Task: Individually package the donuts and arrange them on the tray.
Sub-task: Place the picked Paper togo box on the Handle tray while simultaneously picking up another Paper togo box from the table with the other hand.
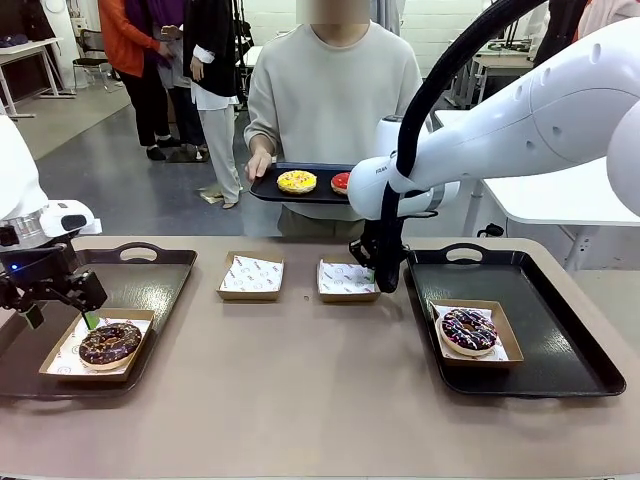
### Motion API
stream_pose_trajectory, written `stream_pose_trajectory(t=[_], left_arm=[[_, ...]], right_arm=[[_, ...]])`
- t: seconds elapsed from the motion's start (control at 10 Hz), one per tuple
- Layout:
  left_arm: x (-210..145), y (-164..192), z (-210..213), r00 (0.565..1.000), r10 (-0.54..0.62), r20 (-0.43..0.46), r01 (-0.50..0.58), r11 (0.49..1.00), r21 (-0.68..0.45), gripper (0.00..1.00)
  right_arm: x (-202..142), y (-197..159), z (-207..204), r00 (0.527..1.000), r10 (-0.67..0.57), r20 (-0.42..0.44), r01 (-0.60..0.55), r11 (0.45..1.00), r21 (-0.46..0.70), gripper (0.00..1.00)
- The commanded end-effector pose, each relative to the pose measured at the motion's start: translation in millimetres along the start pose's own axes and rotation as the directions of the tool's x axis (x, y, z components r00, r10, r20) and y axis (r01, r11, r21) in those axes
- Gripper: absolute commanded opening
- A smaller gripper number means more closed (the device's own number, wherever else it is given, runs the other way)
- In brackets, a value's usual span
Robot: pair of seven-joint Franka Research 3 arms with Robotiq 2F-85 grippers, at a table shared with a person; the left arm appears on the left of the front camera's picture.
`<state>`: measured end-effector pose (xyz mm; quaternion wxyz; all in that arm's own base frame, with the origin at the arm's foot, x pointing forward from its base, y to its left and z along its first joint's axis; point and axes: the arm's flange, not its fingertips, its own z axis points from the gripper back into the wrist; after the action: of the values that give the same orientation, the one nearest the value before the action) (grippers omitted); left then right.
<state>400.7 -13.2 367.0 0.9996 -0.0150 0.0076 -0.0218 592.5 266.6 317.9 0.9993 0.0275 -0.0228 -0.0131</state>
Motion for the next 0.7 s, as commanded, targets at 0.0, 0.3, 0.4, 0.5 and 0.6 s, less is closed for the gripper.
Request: stream_pose_trajectory(t=[0.0,0.3,0.4,0.5,0.6], left_arm=[[-16,18,23,0.998,-0.039,0.050,0.051,0.966,-0.253,1.00],[-41,73,47,0.986,-0.012,0.164,0.106,0.810,-0.577,1.00],[-43,94,46,0.987,0.018,0.159,0.094,0.742,-0.664,1.00],[-44,112,42,0.987,0.048,0.156,0.081,0.688,-0.721,1.00],[-44,131,37,0.987,0.083,0.141,0.059,0.626,-0.777,1.00]], right_arm=[[-4,-10,38,0.998,-0.028,0.058,0.027,0.999,0.024,0.00],[-1,-27,103,0.995,-0.043,0.088,0.039,0.998,0.047,0.00],[2,-28,120,0.995,-0.045,0.092,0.040,0.998,0.051,0.00],[6,-27,135,0.995,-0.047,0.091,0.043,0.998,0.052,0.00],[9,-25,147,0.996,-0.045,0.082,0.041,0.998,0.052,0.00]])
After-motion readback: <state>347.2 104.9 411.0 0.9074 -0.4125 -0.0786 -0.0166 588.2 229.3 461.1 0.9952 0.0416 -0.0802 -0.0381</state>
